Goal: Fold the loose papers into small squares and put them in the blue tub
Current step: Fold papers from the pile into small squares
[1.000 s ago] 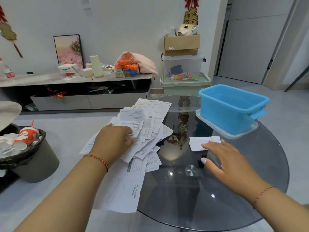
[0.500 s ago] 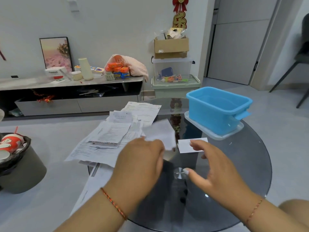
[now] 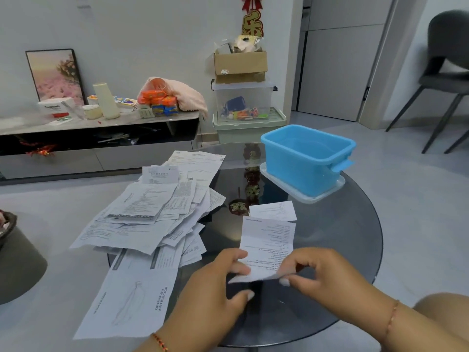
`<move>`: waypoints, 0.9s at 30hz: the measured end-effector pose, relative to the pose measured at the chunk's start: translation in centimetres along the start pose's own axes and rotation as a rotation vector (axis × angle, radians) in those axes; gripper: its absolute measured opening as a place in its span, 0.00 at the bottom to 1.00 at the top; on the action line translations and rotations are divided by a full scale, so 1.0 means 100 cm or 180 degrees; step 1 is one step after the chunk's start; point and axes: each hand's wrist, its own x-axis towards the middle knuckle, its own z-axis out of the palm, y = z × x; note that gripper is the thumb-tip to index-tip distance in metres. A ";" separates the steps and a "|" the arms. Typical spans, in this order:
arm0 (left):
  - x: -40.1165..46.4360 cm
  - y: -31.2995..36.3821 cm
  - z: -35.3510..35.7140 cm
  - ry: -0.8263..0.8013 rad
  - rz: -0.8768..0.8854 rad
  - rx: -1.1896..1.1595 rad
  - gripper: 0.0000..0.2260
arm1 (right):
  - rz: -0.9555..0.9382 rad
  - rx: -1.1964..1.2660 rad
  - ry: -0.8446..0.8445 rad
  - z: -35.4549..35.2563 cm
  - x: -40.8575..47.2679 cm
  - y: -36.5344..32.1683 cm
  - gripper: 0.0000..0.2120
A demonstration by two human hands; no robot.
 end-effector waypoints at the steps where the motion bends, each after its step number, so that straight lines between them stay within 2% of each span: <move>1: 0.002 0.000 0.002 0.0095 0.0035 0.0044 0.21 | 0.0084 0.0058 0.0030 0.000 0.000 0.002 0.02; 6: 0.013 0.001 0.011 0.0277 -0.0020 -0.0218 0.14 | 0.0348 0.0511 0.0190 -0.001 0.004 0.001 0.04; 9: 0.018 0.004 0.014 0.0417 -0.0069 -0.0249 0.13 | 0.0432 0.0404 0.0408 0.000 0.007 0.001 0.01; 12: 0.022 0.007 0.018 0.0562 -0.0262 -0.0212 0.17 | 0.0539 0.0435 0.0584 0.003 0.013 0.001 0.04; 16: 0.026 0.011 0.021 0.0706 -0.0271 -0.0160 0.26 | 0.0701 0.0285 0.0887 0.007 0.018 0.003 0.15; 18: 0.027 0.012 0.022 0.0714 -0.0228 -0.0084 0.27 | 0.0789 0.0147 0.0995 0.009 0.021 0.005 0.19; 20: 0.027 0.013 0.022 0.0692 -0.0162 0.0075 0.24 | 0.0789 0.0042 0.0988 0.010 0.022 0.005 0.18; 25: 0.028 0.013 0.021 0.0495 0.0005 0.0687 0.17 | 0.0766 -0.0183 0.0818 0.008 0.022 0.006 0.06; 27: 0.028 0.008 0.022 0.0483 0.0082 0.0972 0.15 | 0.0782 -0.0266 0.0779 0.007 0.021 0.006 0.05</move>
